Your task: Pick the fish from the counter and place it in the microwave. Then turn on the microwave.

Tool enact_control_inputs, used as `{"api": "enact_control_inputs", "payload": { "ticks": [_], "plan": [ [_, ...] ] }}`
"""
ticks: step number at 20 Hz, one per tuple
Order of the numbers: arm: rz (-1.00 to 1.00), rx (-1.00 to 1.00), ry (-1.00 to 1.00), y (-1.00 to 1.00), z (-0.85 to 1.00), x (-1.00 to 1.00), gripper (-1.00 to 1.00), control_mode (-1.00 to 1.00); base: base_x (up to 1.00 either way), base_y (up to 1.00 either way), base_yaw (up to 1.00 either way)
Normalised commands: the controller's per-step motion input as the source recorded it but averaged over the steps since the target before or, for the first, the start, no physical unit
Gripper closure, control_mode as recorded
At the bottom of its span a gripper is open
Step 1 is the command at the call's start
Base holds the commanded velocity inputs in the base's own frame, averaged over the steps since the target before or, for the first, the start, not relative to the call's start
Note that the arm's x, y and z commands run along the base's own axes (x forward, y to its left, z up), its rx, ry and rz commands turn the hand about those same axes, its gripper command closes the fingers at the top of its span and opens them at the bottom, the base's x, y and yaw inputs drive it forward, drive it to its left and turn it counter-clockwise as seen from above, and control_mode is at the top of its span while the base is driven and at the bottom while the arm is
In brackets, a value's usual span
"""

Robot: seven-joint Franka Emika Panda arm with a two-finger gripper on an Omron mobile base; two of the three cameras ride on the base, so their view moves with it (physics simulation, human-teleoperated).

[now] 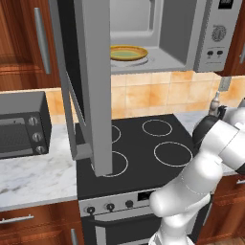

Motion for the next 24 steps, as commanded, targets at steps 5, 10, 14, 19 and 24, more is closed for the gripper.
{"api": "enact_control_inputs", "payload": {
  "ticks": [5,10,14,19,24],
  "plan": [
    [0.05,0.0,0.0,-0.1,-0.17,0.19,-1.0,-1.0,0.0,0.0,0.0],
    [0.05,0.0,0.0,-0.13,-0.16,0.2,-1.0,-1.0,0.0,0.0,0.0],
    [0.03,0.0,0.0,-0.15,-0.11,0.15,-1.0,-1.0,0.0,0.0,0.0],
    [0.03,0.0,0.0,-0.15,-0.1,0.13,-1.0,-1.0,0.0,0.0,0.0],
    [0.03,0.0,0.01,-0.1,-0.16,0.12,-1.0,-1.0,0.0,0.0,0.0]
  ]
}}
